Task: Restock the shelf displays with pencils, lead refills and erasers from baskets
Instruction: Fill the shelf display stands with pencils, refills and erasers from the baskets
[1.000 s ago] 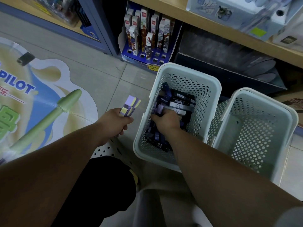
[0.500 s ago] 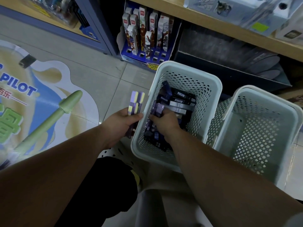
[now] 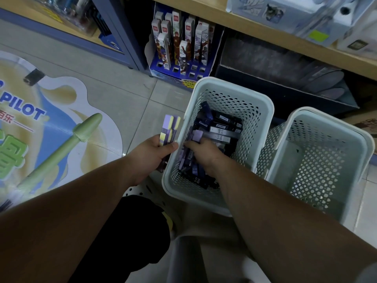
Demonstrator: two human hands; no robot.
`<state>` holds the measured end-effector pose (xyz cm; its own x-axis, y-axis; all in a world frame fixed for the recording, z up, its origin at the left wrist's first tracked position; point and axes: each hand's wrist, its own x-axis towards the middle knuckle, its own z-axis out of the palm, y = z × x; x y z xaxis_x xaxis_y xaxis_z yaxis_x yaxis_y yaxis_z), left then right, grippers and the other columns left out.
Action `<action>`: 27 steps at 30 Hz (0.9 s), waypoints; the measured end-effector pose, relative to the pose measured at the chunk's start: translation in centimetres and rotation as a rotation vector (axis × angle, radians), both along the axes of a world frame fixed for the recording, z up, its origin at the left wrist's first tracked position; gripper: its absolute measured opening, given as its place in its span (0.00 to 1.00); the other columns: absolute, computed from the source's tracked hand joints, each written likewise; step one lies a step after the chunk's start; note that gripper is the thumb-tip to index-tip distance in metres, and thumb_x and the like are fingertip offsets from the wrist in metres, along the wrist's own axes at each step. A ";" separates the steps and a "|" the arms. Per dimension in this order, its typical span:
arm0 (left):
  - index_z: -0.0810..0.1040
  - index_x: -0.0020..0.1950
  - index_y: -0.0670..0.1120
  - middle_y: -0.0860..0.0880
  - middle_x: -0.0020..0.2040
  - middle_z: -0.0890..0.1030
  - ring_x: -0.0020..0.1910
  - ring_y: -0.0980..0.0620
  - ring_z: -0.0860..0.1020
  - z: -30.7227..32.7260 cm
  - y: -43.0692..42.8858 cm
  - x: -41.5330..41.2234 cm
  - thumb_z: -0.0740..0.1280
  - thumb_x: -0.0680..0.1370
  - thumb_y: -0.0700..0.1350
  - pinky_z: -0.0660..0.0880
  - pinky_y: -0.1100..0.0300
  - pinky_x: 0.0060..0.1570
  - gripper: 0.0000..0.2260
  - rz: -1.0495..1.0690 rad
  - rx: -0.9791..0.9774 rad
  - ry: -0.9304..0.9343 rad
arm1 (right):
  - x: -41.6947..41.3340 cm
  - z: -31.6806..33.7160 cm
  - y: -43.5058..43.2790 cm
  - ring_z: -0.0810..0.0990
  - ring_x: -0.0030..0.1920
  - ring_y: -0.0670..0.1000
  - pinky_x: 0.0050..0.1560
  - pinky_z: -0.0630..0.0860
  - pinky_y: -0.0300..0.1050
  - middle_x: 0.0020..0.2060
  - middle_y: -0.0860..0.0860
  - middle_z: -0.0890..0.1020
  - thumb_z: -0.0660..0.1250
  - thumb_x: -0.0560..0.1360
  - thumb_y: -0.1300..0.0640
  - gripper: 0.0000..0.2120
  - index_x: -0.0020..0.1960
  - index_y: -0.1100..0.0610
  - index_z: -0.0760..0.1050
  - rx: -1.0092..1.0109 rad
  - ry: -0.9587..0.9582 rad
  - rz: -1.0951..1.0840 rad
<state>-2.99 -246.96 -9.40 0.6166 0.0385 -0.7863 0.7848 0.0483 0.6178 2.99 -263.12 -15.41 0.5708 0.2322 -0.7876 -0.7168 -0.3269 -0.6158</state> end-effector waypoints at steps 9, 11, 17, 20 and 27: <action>0.80 0.58 0.51 0.32 0.56 0.79 0.46 0.41 0.80 -0.2 0.1 0.0 0.70 0.71 0.59 0.75 0.48 0.43 0.19 -0.031 0.018 -0.014 | 0.2 1.6 0.0 0.83 0.39 0.59 0.42 0.82 0.52 0.40 0.60 0.84 0.66 0.78 0.61 0.07 0.49 0.64 0.79 0.092 0.146 -0.131; 0.81 0.58 0.52 0.33 0.57 0.79 0.49 0.38 0.81 -0.2 0.2 0.0 0.71 0.69 0.61 0.76 0.47 0.45 0.21 -0.031 0.028 -0.011 | 0.5 2.2 -0.2 0.78 0.31 0.57 0.35 0.77 0.50 0.33 0.60 0.80 0.65 0.76 0.62 0.06 0.44 0.64 0.78 0.076 0.175 -0.152; 0.80 0.59 0.52 0.36 0.59 0.80 0.53 0.38 0.82 0.2 0.3 0.1 0.71 0.70 0.61 0.80 0.43 0.48 0.21 -0.047 0.060 0.007 | 0.8 2.0 -2.9 0.81 0.38 0.53 0.37 0.79 0.44 0.38 0.53 0.83 0.72 0.73 0.61 0.03 0.46 0.57 0.80 -0.114 0.056 -0.081; 0.80 0.59 0.50 0.34 0.58 0.79 0.44 0.43 0.80 0.4 0.4 0.1 0.70 0.73 0.58 0.76 0.50 0.40 0.19 -0.055 0.056 0.004 | 0.7 2.5 -4.2 0.81 0.31 0.56 0.36 0.80 0.51 0.33 0.58 0.82 0.72 0.71 0.64 0.04 0.45 0.62 0.78 -0.177 0.100 0.033; 0.79 0.59 0.48 0.44 0.42 0.78 0.37 0.47 0.76 1.0 0.1 0.4 0.67 0.80 0.53 0.74 0.55 0.36 0.11 -0.117 0.150 -0.025 | -0.6 2.7 -4.3 0.76 0.24 0.57 0.30 0.78 0.48 0.27 0.61 0.78 0.79 0.70 0.55 0.13 0.44 0.59 0.76 -0.238 0.168 0.261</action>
<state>-2.62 -246.87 -8.41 0.6432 0.0809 -0.7614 0.7639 -0.1368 0.6307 2.35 -267.45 -12.74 0.3752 0.1521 -0.9144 -0.6752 -0.6310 -0.3820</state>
